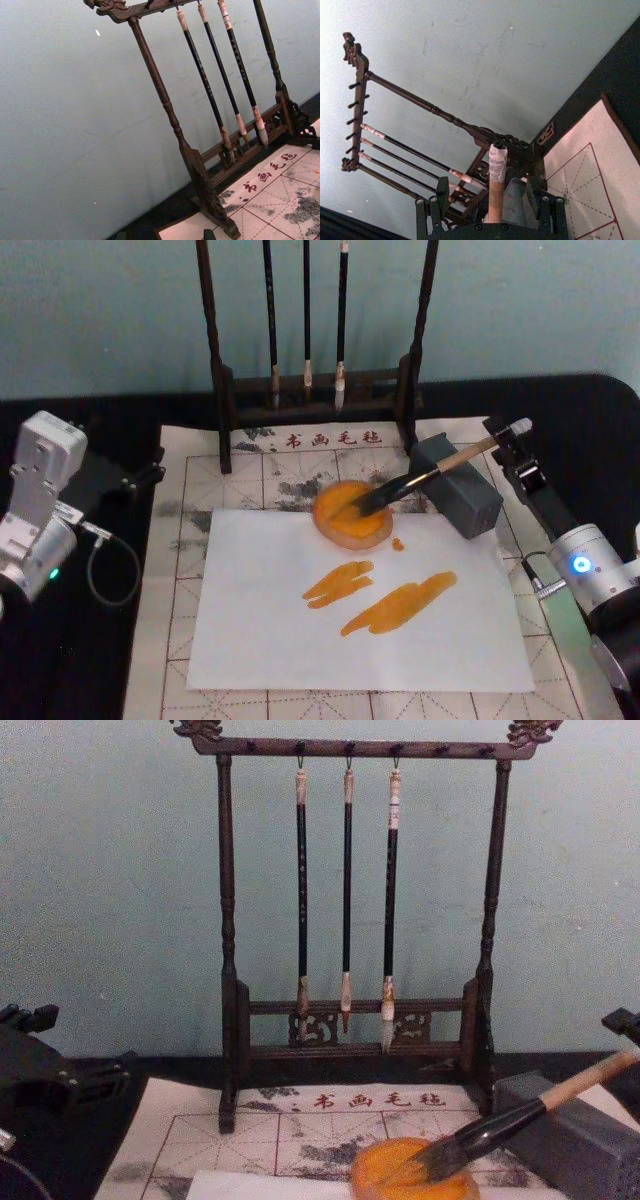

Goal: Pick up the brush from the inkstone, write on the paper, then place the brush back to its original position.

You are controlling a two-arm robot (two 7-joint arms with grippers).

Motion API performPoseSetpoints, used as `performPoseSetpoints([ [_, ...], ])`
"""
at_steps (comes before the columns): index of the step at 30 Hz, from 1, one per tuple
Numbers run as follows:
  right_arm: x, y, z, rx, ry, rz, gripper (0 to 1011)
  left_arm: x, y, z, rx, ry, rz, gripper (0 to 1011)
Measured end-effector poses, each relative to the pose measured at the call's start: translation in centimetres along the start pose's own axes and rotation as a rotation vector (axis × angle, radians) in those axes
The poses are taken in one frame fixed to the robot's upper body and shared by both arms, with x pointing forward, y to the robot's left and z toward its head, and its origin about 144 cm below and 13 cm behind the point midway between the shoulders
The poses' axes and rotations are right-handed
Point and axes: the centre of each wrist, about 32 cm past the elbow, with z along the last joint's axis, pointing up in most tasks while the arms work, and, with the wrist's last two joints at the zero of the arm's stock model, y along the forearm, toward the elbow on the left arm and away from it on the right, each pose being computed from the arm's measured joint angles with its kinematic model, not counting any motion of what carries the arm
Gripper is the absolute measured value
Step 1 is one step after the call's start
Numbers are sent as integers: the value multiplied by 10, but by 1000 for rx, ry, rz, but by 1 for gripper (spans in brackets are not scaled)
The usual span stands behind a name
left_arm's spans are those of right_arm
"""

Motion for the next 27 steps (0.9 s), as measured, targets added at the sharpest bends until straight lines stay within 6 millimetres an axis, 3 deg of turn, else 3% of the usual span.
performPoseSetpoints([
  [27, 3, 1, 1, 2, 19, 6, 1000, 0, 0, 0, 0, 0, 0, 1001],
])
